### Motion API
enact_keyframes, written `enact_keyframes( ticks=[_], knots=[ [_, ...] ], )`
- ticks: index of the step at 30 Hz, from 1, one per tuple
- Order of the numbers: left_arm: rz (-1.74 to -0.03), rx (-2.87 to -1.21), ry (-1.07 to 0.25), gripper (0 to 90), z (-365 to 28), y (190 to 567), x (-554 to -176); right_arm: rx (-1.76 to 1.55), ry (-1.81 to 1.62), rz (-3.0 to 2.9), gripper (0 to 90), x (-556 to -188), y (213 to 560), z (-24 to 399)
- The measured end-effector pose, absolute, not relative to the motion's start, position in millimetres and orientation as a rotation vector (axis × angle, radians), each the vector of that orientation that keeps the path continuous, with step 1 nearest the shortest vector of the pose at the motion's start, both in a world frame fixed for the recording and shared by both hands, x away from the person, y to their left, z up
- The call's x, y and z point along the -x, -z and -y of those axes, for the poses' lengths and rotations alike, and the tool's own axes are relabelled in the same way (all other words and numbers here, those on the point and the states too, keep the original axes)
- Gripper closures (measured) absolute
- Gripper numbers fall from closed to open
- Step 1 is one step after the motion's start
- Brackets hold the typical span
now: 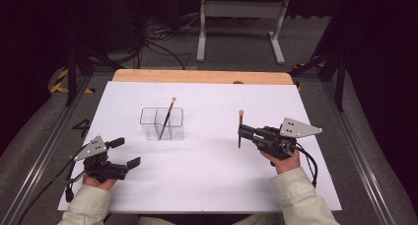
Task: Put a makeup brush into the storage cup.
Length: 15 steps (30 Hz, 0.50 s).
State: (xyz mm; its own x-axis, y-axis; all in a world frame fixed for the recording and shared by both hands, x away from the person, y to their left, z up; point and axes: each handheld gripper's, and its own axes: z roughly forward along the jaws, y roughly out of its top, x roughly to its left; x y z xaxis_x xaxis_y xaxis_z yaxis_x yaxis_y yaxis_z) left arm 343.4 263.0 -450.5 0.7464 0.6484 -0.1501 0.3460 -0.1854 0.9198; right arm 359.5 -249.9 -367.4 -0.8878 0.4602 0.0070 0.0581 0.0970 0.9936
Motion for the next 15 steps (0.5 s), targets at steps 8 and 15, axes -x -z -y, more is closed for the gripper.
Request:
enact_keyframes(
  ticks=[8,15],
  knots=[
    [-0.774,-1.796,-0.324,0.6,-263,451,-344,-0.468,-1.853,-2.049,83.2,-363,369,245],
    [-0.777,-1.806,-0.338,0.4,-261,452,-344,-0.468,-1.864,-2.029,83.0,-371,368,233]
  ],
)
